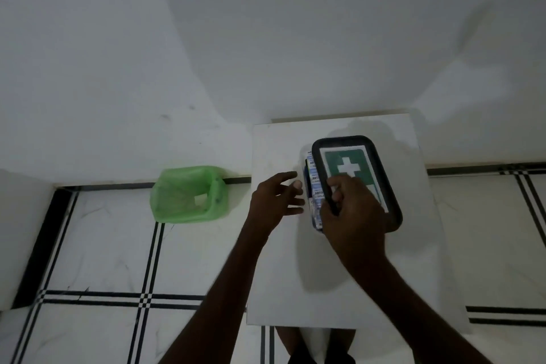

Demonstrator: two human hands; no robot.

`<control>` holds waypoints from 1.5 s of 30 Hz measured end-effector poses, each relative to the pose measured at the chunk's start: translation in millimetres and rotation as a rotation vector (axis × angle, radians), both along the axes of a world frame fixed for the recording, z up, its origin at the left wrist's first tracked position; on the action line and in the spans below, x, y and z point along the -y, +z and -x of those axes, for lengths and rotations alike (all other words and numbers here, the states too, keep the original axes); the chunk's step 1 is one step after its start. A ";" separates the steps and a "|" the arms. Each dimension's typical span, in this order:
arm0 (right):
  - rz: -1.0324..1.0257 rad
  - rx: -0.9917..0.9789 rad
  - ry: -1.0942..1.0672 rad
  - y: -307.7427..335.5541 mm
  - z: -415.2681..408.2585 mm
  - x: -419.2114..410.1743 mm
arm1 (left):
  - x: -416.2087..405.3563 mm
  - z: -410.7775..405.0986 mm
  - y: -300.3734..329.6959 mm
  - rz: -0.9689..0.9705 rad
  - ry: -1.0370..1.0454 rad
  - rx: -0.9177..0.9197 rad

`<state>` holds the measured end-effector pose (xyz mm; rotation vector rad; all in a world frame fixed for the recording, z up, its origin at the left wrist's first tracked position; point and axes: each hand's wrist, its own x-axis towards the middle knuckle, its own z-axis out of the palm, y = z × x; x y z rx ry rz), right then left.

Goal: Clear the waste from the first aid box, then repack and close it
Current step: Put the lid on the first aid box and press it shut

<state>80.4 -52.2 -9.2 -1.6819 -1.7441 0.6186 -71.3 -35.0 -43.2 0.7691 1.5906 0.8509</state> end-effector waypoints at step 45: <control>0.879 -0.742 -0.221 -33.3 -92.8 -17.6 | 35.8 -30.2 -5.9 0.230 0.221 0.149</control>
